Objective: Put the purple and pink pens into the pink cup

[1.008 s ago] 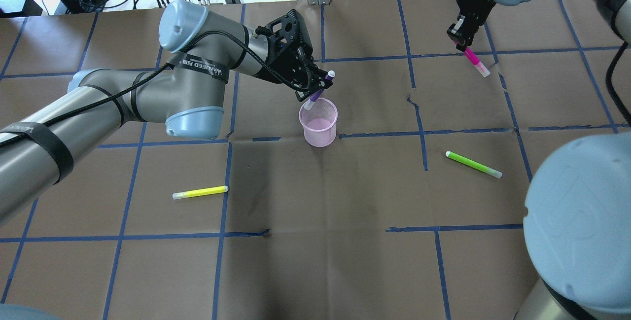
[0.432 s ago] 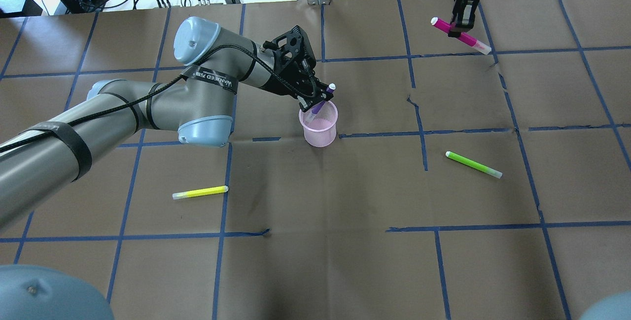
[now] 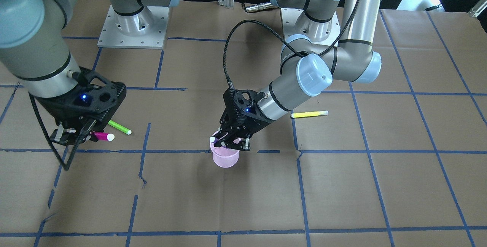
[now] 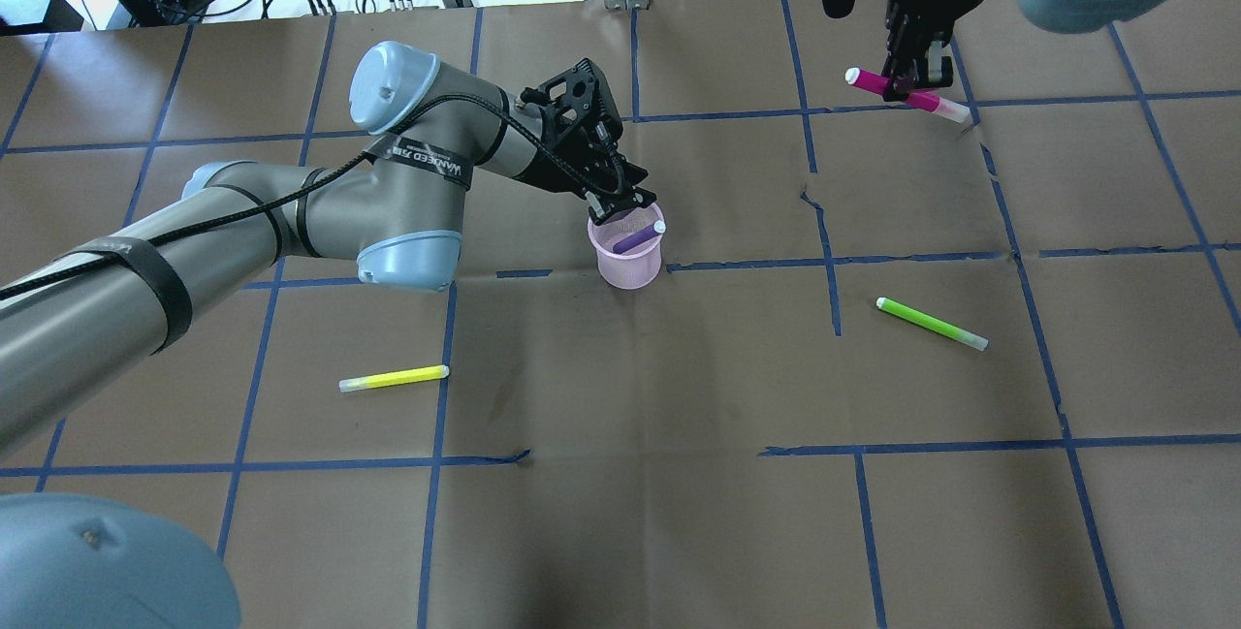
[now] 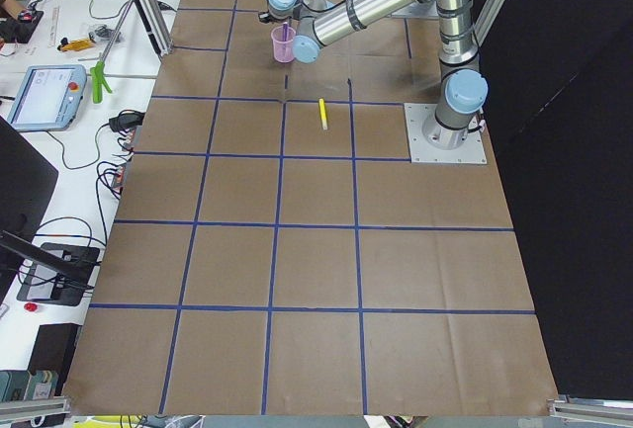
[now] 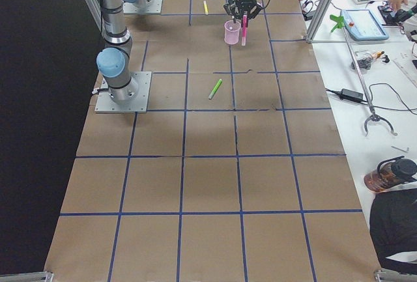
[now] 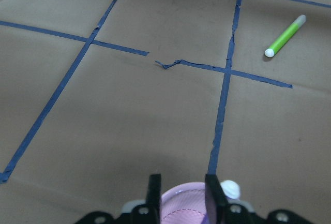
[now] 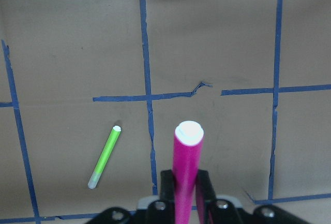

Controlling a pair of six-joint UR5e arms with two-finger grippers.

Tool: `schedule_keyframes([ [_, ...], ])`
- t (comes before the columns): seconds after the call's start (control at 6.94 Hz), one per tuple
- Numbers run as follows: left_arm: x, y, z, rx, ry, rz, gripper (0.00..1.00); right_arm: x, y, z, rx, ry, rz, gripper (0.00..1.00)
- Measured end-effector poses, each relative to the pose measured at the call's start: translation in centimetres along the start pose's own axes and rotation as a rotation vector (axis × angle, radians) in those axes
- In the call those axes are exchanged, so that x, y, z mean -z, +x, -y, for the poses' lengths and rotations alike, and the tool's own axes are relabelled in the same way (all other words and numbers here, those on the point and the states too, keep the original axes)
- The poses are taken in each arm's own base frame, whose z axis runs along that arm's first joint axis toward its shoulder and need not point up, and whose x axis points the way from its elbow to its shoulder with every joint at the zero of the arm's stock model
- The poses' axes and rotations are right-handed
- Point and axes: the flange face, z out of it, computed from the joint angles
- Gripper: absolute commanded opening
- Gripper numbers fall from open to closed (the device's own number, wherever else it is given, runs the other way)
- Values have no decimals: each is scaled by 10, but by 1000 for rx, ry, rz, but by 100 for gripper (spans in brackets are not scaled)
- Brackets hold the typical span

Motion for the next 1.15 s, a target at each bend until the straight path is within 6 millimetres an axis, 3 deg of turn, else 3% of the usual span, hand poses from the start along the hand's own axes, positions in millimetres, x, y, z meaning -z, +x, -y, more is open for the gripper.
schedule_keyframes([
  [0.29,17,0,12,21,-33,11,98,4,-8,-2,12,0,-10,1],
  [0.43,37,3,25,58,-71,-9,98,10,-12,-3,13,1,-17,1],
  [0.72,115,16,59,199,-230,-57,98,12,-15,-1,15,25,-14,1],
  [0.86,155,21,65,271,-315,-72,98,10,-16,3,13,51,-8,1],
  [1.15,210,29,68,377,-479,-79,98,2,-20,18,-1,155,8,1],
])
